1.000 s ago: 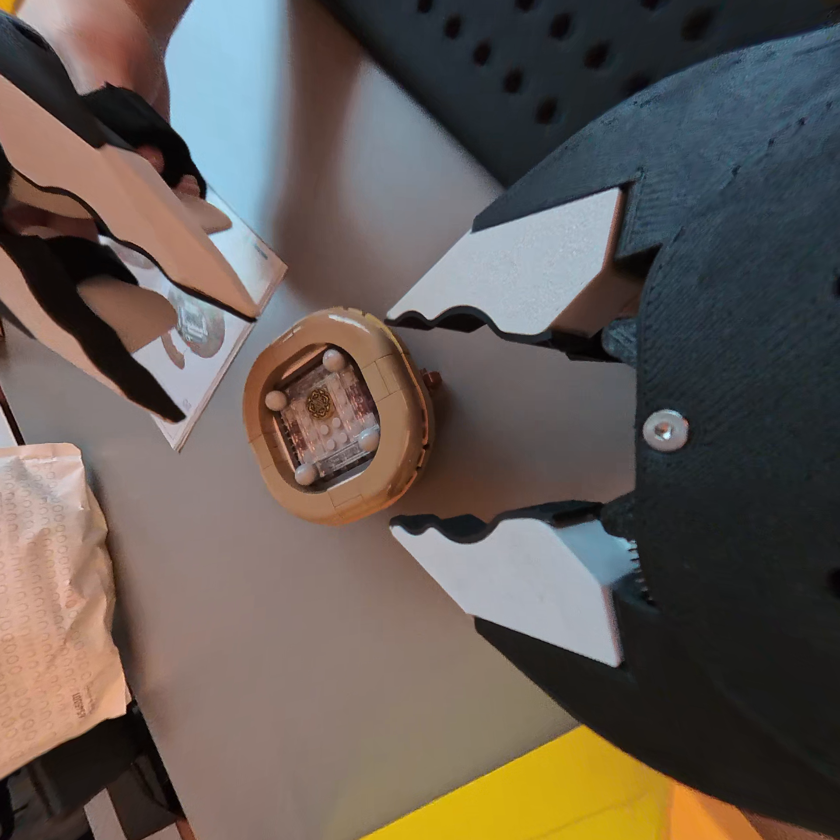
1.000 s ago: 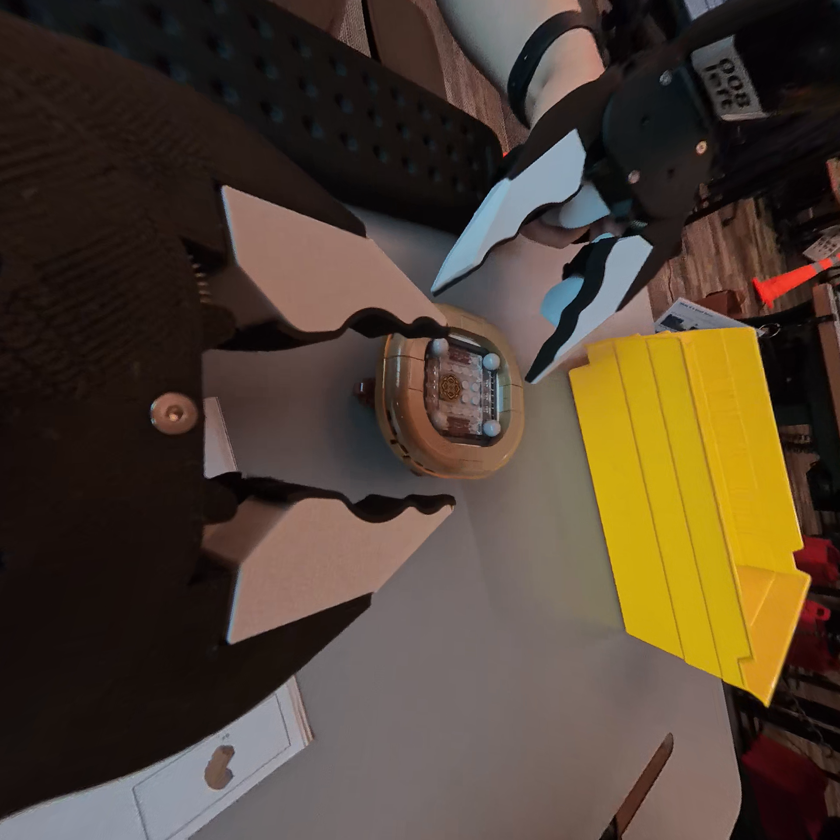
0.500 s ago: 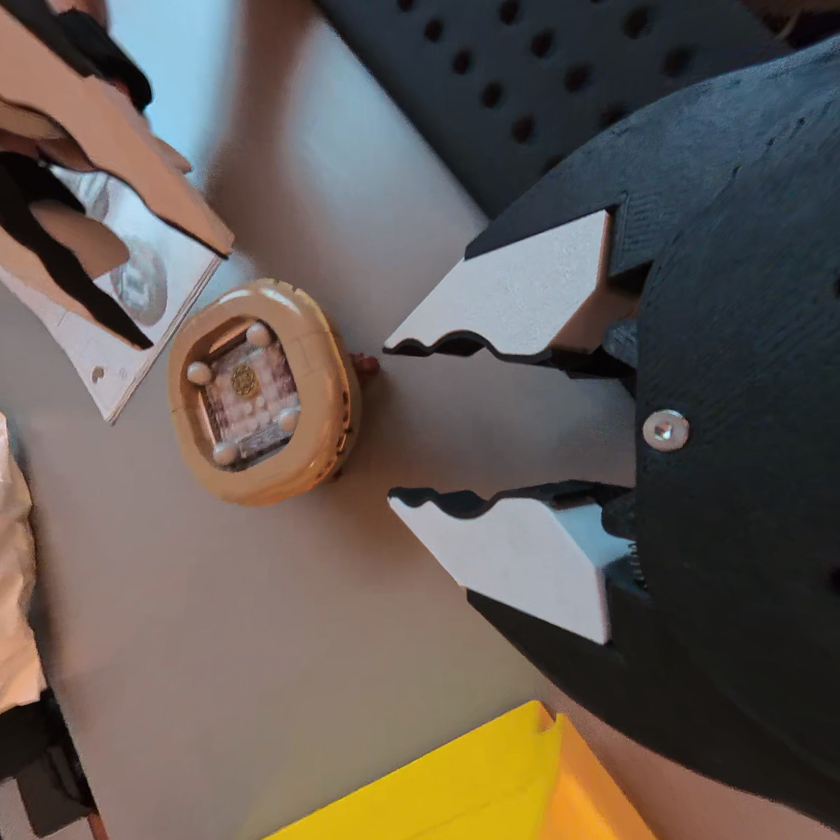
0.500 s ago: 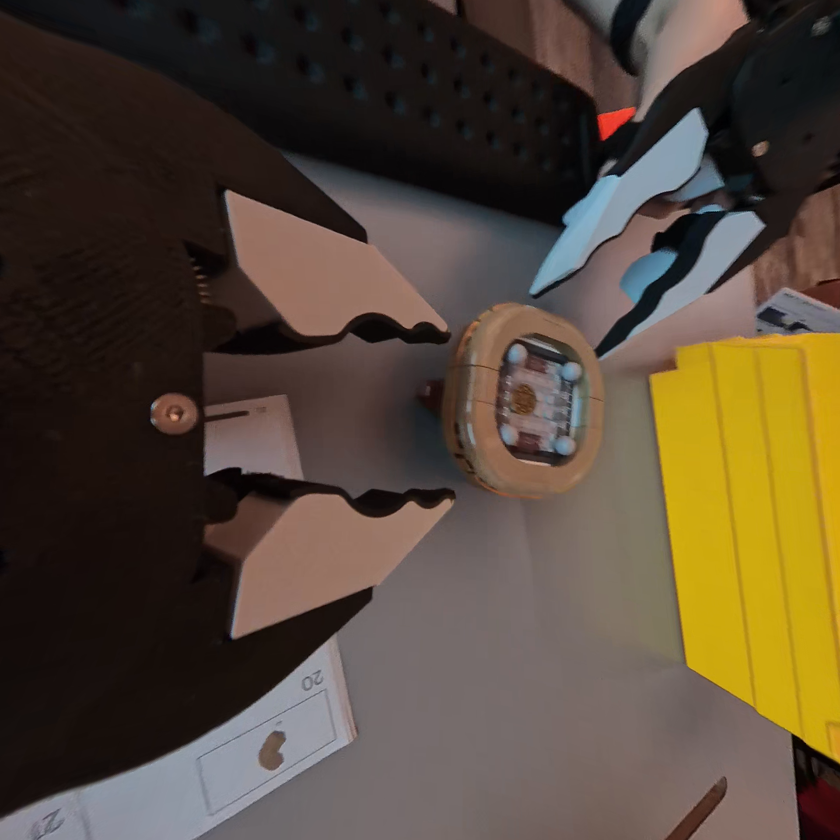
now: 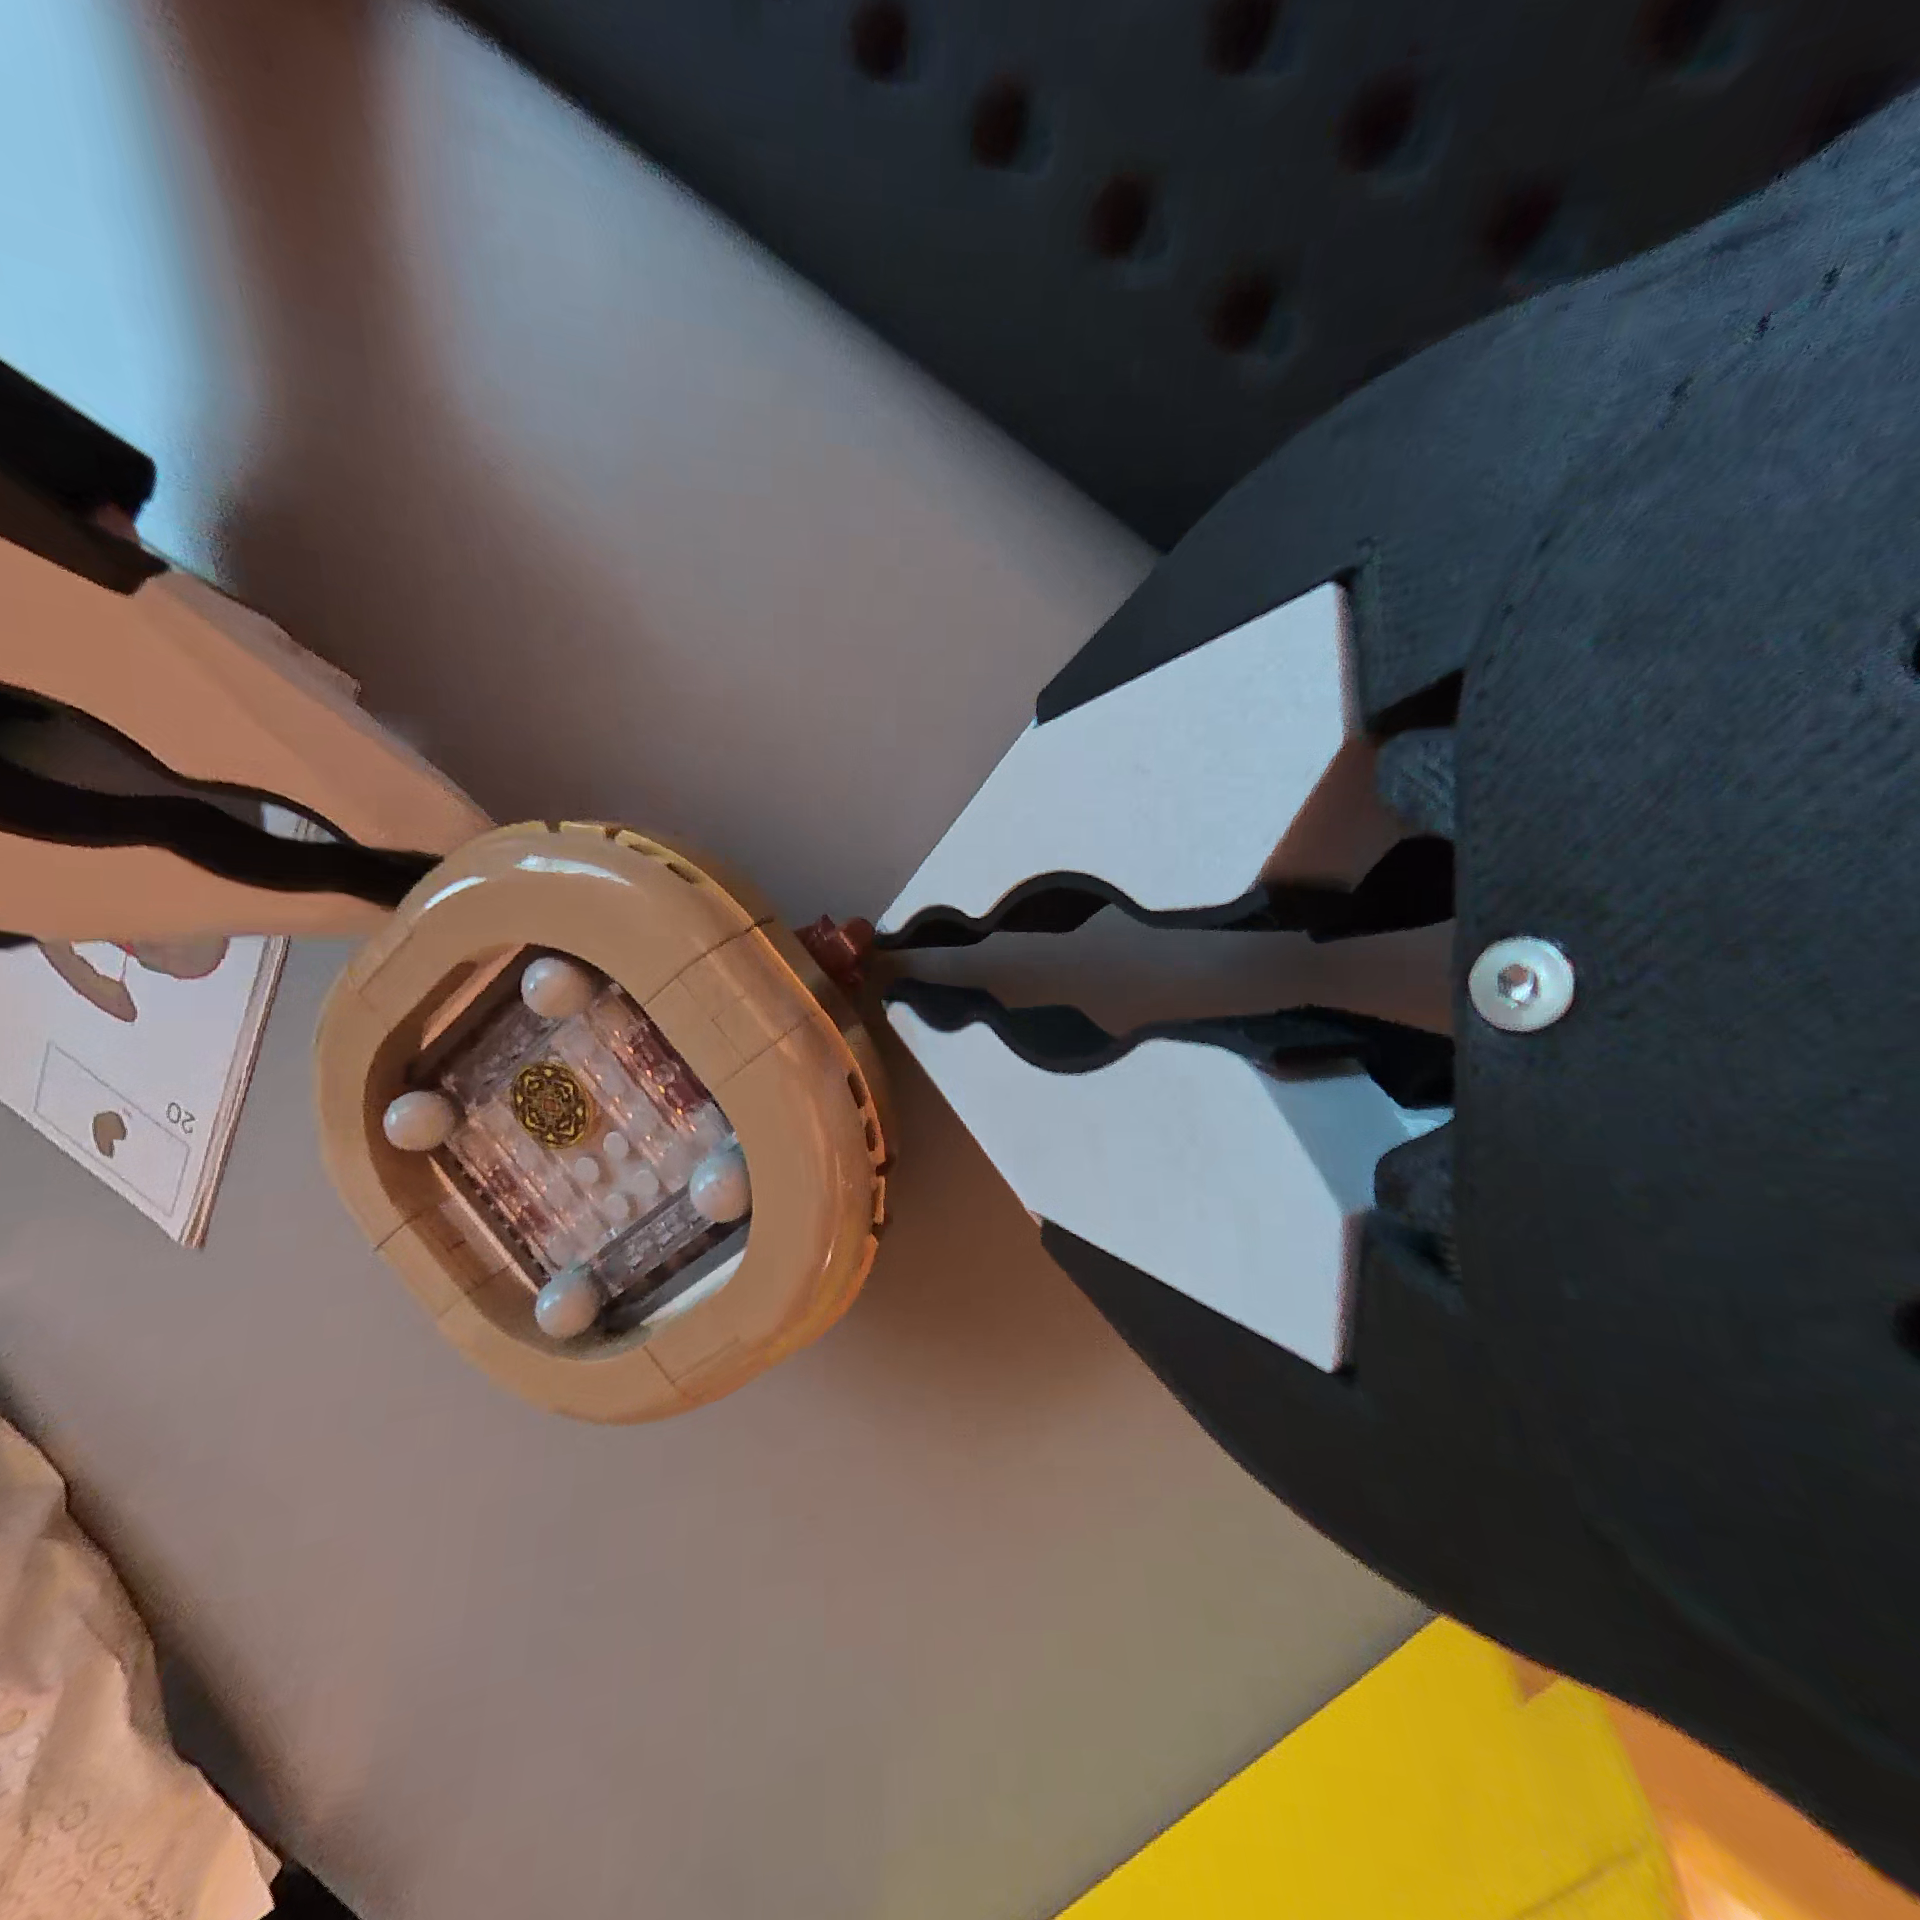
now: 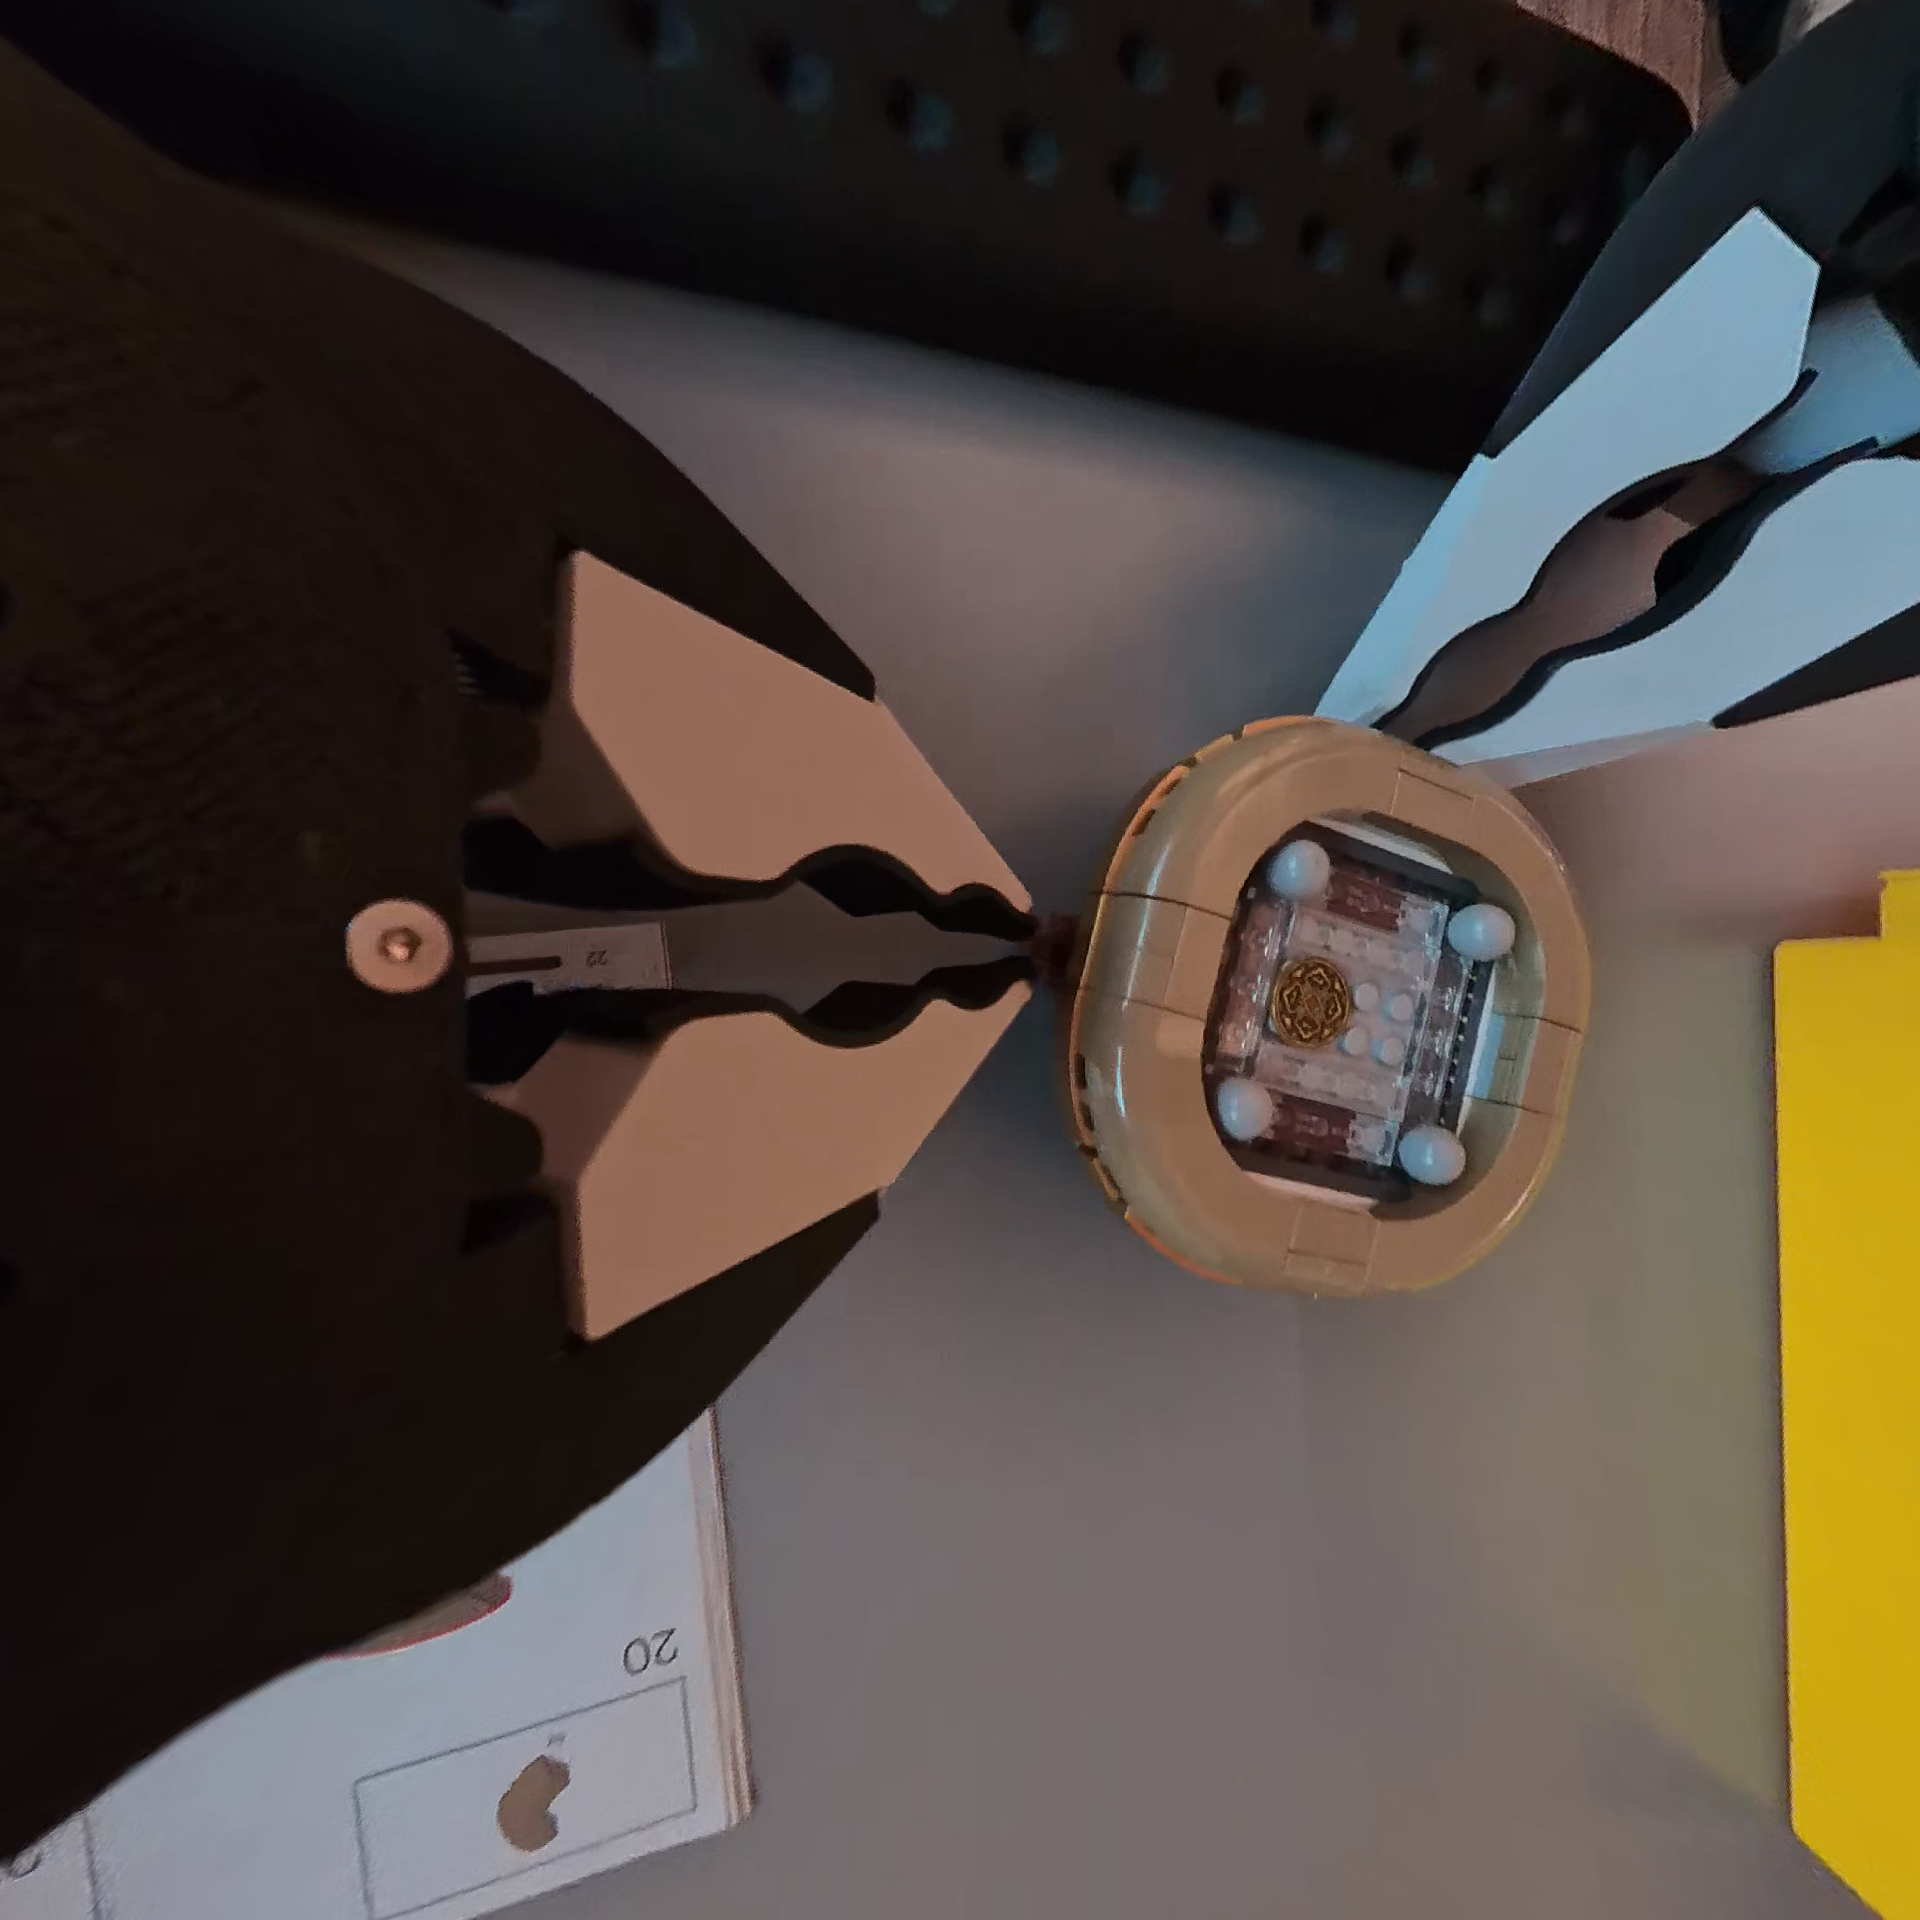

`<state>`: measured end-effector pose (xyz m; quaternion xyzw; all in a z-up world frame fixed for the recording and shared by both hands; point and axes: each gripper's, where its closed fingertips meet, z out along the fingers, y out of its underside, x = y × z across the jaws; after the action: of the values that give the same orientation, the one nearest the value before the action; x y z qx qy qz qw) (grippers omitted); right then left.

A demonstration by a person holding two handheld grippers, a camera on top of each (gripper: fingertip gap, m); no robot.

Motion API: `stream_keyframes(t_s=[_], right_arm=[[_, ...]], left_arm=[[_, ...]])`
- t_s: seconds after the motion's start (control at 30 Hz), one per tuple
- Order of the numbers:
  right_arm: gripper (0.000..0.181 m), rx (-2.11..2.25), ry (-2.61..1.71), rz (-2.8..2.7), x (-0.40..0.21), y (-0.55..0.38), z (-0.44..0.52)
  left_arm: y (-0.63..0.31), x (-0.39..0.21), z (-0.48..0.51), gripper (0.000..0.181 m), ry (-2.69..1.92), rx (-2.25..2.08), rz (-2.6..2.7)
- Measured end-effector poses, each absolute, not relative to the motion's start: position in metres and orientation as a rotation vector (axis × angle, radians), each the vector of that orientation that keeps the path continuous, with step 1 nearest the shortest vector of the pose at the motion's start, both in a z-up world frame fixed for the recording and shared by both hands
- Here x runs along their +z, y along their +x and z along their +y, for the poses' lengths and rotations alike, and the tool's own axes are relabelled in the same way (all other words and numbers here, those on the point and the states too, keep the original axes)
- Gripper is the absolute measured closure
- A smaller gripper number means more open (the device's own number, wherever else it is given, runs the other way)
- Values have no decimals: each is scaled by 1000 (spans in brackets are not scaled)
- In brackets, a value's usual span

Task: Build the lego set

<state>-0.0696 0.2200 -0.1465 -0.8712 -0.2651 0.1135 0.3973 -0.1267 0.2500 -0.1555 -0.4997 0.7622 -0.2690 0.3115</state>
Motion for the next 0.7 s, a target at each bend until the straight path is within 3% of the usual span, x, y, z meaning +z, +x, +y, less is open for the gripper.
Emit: stream_keyframes(t_s=[0.03,0.37,0.7], right_arm=[[177,287,-2215,-674,-148,-70,220],[162,281,-2207,-681,-154,-69,225],[172,272,-2172,-716,-153,-68,226]], left_arm=[[-127,-156,248,178,-1309,-712,2025],[-119,-160,245,171,-1217,-704,2066],[-118,-161,248,170,-1177,-727,2062]])
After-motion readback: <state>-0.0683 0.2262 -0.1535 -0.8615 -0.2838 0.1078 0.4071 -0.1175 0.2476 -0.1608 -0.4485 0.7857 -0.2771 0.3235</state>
